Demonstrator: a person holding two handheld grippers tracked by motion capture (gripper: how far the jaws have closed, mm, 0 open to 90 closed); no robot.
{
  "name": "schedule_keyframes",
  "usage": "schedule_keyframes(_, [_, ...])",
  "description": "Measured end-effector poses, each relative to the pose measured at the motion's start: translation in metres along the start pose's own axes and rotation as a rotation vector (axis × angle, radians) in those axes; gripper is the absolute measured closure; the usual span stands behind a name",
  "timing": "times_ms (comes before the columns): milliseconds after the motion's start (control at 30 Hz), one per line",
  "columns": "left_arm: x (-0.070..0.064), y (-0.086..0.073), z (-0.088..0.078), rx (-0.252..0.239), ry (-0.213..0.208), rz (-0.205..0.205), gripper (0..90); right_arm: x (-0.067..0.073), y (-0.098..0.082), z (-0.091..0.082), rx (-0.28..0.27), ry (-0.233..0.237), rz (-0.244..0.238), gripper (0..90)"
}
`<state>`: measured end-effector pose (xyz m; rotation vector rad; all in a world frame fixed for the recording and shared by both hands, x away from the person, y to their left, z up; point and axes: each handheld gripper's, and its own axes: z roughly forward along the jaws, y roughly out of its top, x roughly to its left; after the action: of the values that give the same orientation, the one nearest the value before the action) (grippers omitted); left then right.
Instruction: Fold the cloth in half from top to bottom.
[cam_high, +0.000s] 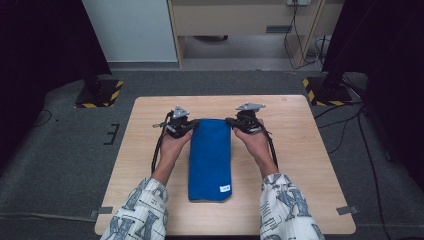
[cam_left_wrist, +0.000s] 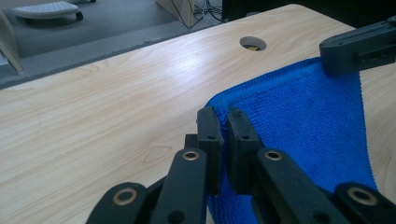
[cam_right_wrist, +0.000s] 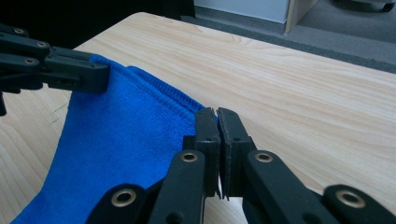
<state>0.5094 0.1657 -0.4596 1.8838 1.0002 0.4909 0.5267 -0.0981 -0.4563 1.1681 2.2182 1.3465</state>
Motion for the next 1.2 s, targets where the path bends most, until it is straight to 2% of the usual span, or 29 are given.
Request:
schedule_keyframes(233, [0.003,0.004,-0.01,-0.007,-0.002,0.01,85.4,0.007,0.007,-0.002,-0.01,0.01,-0.012,88.2])
schedule_keyframes(433, [0.004,0.004,-0.016,-0.003,-0.027,0.037,84.7,0.013,0.007,-0.008,-0.011,0.015,-0.028,88.1])
schedule_keyframes(533, [0.003,0.003,-0.017,0.003,-0.036,0.028,85.6,0.015,0.006,-0.012,-0.011,0.02,-0.038,88.1])
schedule_keyframes(800, [-0.007,-0.005,-0.029,-0.003,-0.043,0.067,85.5,0.026,-0.003,-0.024,0.001,0.033,-0.09,88.1])
schedule_keyframes(1200, [-0.017,-0.015,-0.047,0.001,-0.054,0.069,85.5,0.039,-0.018,-0.038,-0.003,0.075,-0.107,88.0])
